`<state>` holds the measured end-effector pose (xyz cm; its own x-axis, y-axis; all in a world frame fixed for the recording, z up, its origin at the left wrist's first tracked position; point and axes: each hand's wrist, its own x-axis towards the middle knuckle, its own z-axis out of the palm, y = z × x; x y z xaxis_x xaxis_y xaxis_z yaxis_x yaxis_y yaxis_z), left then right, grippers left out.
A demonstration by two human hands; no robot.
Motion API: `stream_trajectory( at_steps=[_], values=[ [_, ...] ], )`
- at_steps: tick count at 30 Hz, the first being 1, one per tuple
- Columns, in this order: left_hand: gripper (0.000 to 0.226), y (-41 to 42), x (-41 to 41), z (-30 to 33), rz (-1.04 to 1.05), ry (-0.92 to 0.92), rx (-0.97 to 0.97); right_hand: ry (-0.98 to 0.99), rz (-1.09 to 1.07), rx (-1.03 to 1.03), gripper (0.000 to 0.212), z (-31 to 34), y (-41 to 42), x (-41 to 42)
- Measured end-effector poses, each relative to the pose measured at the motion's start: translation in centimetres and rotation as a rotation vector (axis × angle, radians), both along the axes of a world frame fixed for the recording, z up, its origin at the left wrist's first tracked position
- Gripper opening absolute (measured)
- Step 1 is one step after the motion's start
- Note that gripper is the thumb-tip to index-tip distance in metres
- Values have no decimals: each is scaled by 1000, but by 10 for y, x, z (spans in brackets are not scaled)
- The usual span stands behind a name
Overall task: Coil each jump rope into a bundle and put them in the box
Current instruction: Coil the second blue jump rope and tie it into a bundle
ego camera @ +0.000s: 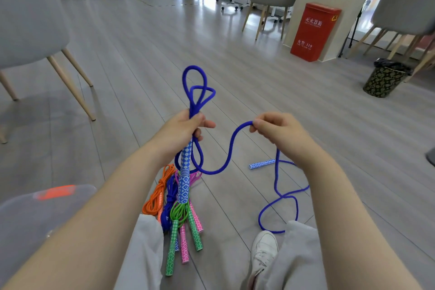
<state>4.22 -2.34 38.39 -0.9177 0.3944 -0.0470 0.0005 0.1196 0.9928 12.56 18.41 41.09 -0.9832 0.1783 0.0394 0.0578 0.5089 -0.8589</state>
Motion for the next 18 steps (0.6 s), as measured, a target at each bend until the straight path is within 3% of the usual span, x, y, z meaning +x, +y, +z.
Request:
stream_trajectory(
  at_steps=[5, 13, 18],
  values=[
    [21, 6, 11, 1, -154, 30, -50, -16, 48, 92, 24, -4, -27, -6],
    [24, 8, 15, -2, -265, 33, -87, 45, 48, 23, 19, -18, -41, -14],
    [23, 8, 13, -8, -341, 26, -105, 35, 46, 264, 23, -24, -41, -17]
  ],
)
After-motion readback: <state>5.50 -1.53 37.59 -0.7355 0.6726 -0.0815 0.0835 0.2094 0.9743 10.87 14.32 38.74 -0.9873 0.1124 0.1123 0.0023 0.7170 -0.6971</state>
